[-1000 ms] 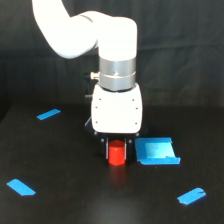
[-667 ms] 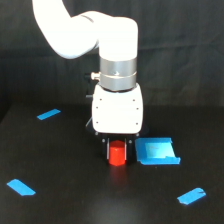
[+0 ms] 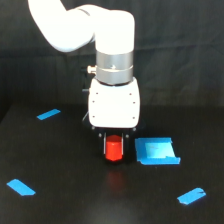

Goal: Pick up the red object from the table

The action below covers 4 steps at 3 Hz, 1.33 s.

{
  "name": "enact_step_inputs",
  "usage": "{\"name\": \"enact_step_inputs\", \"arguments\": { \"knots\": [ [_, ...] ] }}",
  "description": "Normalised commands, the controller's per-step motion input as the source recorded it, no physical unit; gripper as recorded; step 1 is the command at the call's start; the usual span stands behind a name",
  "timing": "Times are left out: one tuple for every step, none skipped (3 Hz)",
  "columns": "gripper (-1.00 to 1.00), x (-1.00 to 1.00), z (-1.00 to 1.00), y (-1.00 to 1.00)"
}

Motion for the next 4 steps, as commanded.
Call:
{"name": "enact_step_inputs", "arguments": {
  "knots": [
    [-0.94, -0.04, 1.00, -0.13],
    [-1.00, -0.06, 0.94, -0.19],
    [-0.93, 0.03, 1.00, -0.22],
    [-1.00, 0.21, 0.93, -0.14]
  ]
}}
